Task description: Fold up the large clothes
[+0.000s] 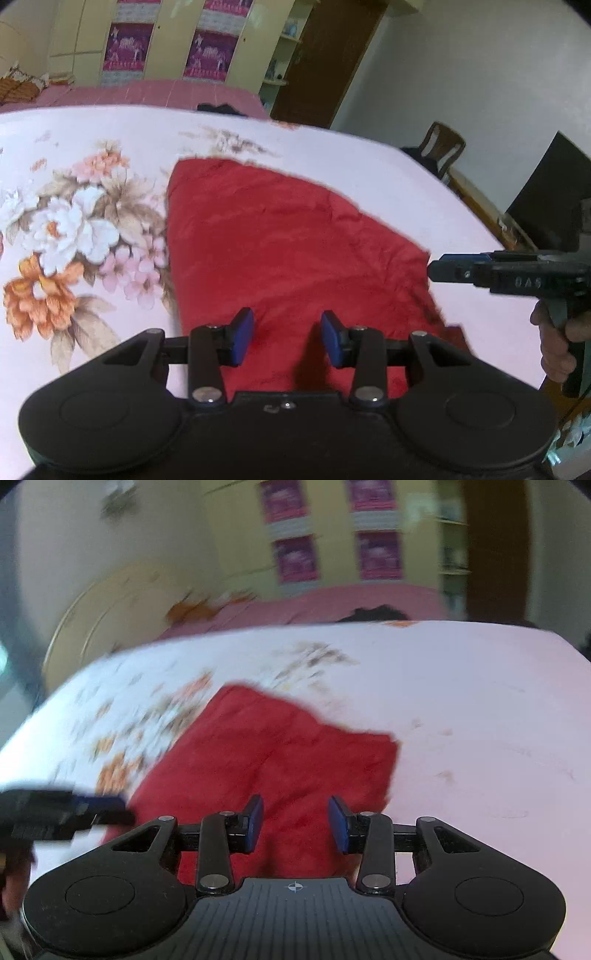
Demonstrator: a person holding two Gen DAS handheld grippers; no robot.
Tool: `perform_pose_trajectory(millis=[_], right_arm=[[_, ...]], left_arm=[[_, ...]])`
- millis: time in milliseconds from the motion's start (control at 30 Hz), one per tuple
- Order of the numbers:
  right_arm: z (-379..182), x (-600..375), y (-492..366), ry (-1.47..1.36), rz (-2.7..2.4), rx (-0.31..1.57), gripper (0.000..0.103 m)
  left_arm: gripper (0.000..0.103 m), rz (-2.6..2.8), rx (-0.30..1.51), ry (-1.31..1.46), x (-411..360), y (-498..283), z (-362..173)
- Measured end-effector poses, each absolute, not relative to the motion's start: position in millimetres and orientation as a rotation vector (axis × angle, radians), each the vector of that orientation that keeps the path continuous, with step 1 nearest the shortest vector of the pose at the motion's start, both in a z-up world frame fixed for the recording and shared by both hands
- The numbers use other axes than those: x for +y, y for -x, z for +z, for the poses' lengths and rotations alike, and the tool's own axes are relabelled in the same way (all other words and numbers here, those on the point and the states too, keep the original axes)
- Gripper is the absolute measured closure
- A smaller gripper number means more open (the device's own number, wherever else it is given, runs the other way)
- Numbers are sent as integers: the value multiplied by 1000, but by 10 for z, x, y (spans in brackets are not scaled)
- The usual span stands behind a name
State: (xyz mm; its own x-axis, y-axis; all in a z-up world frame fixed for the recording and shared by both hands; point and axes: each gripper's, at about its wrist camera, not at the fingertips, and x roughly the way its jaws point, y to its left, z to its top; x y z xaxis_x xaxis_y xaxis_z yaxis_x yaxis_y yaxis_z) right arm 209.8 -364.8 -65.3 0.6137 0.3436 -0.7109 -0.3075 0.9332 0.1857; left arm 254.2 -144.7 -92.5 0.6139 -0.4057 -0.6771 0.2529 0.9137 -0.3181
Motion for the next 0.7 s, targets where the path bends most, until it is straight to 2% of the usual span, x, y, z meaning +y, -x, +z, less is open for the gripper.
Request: perform_pose_trajectory(millis=[67,267,433,533,700], right_arm=[[-855,-3573,-2168,0,308,853,63],[-1384,-3739,-2484,-151,259,973,63],[-880,-3805,-2178,-158,309,892,63],[-586,-3758,-1886,-196,411,847,63],[-634,-3465,-1568,-138,510,853,64]], left_arm=[[64,-378,838,225,-1467,-2573,-1009],[65,-385,850,179,-1633,-2705,-1162],[65,-377,848,176,-1590,-2556,-976],[59,-357,825,184,-1509,-2350,-816],[63,-356,844,181,-1488,-2205,-826]])
